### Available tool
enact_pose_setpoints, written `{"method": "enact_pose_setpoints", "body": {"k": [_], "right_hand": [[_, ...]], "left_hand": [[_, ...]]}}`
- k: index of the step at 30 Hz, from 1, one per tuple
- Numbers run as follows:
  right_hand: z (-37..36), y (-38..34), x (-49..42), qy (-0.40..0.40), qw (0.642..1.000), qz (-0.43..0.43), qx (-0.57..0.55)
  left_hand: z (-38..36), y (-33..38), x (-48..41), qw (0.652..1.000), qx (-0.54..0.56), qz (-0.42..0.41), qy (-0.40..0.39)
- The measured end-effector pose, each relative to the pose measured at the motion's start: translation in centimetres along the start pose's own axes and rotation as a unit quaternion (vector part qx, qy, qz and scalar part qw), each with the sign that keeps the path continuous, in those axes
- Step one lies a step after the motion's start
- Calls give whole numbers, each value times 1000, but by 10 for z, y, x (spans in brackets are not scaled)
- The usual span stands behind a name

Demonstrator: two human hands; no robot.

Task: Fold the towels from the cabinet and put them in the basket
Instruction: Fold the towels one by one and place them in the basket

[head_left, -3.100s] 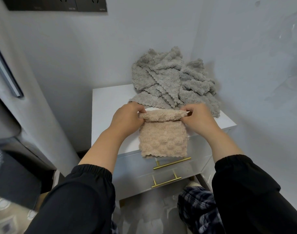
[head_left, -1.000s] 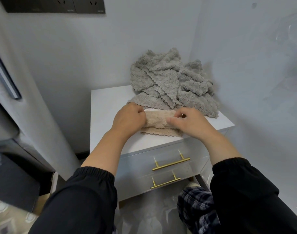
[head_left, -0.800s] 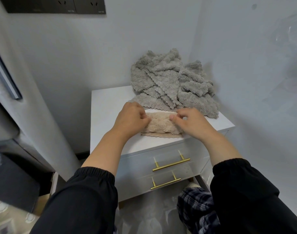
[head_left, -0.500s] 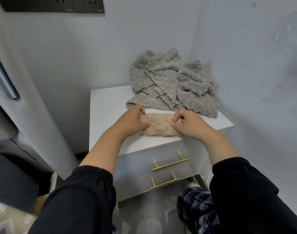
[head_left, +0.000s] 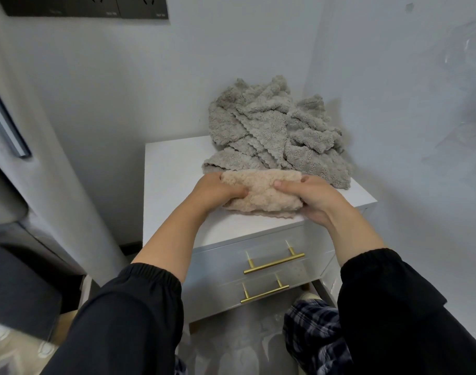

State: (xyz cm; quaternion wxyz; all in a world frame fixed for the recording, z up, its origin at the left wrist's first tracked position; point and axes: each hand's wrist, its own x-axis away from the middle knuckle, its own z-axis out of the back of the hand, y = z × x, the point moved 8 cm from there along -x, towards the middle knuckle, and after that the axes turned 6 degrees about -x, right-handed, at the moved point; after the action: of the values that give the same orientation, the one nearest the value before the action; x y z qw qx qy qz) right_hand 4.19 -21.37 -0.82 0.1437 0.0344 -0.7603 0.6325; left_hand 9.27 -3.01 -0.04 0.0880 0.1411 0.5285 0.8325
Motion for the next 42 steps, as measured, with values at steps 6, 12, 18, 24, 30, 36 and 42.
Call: {"method": "enact_pose_setpoints", "body": {"k": [6,12,18,24,30,36,42], "right_hand": [[-11,3,3,-38,992,-14,-123],[-3,1,8,28,994,22,-102],[6,2,26,78,986,31,-146],[42,-8,56,140,984,24,-104],[110,-30,114,248,954,130,110],[164,-24,174,289,907,151,267],[216,26,239,283,925,123,220]], "left_hand": [[-3,6,1,992,123,-19,12],[-15,2,10,988,152,-13,-7],[-37,9,26,970,240,14,-30],[-76,20,44,963,267,28,-20],[-149,40,70,970,226,57,-65],[-234,36,107,943,259,161,-131],[-309,7,146,917,276,229,-176]]}}
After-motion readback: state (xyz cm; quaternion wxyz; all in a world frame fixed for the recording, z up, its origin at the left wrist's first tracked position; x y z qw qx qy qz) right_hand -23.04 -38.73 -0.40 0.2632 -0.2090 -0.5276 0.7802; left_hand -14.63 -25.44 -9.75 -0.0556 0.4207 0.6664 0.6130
